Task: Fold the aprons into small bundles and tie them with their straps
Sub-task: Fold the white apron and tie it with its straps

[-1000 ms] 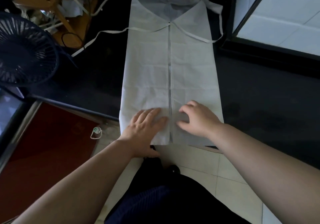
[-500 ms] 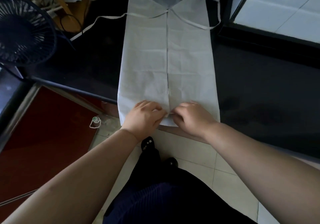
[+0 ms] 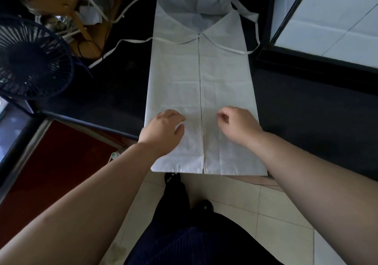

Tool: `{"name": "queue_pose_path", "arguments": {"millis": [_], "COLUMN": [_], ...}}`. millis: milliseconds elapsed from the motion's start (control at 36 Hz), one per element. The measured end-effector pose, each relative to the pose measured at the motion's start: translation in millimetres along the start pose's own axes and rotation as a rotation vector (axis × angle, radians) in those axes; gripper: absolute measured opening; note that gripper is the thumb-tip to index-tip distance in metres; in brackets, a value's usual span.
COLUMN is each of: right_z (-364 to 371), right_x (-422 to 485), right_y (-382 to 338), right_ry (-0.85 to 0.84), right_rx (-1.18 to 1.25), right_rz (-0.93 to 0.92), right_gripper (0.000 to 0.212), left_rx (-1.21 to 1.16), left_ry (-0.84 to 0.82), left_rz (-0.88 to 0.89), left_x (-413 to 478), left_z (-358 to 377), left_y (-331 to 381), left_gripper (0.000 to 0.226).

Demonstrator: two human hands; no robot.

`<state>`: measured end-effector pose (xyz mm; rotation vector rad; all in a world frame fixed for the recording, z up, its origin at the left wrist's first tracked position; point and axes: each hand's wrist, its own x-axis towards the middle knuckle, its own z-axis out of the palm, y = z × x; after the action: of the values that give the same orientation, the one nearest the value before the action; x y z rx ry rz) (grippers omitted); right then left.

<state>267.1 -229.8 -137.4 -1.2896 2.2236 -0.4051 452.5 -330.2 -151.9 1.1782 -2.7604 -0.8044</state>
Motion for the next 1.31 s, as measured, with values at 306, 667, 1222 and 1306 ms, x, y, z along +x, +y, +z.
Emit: {"name": "queue_pose_path", "arguments": {"millis": [306, 667, 1222, 1306], "right_z": [-30, -25, -81, -75], "right_x": [95, 135, 250, 241], "right_y": [-19, -36, 19, 23], "right_ry": [-0.079, -0.014, 0.131, 0.048], "right_rx": [-0.241, -0.124, -0.209, -0.19], "right_rz": [0.161, 0.236, 0.475, 0.595], "right_gripper": [0.058, 0.016, 0.037, 0.052], "left_rx": [0.159, 0.358, 0.067, 0.219], "left_ry": [-0.176, -0.068, 0.228, 0.121], "left_rz": [-0.086, -0.037, -0.306, -0.422], "left_x": [100, 172, 270, 265], "left_z": [-52, -61, -83, -80], "left_y": [-29, -47, -107, -105], "left_gripper": [0.052, 0.027, 0.031, 0.045]}}
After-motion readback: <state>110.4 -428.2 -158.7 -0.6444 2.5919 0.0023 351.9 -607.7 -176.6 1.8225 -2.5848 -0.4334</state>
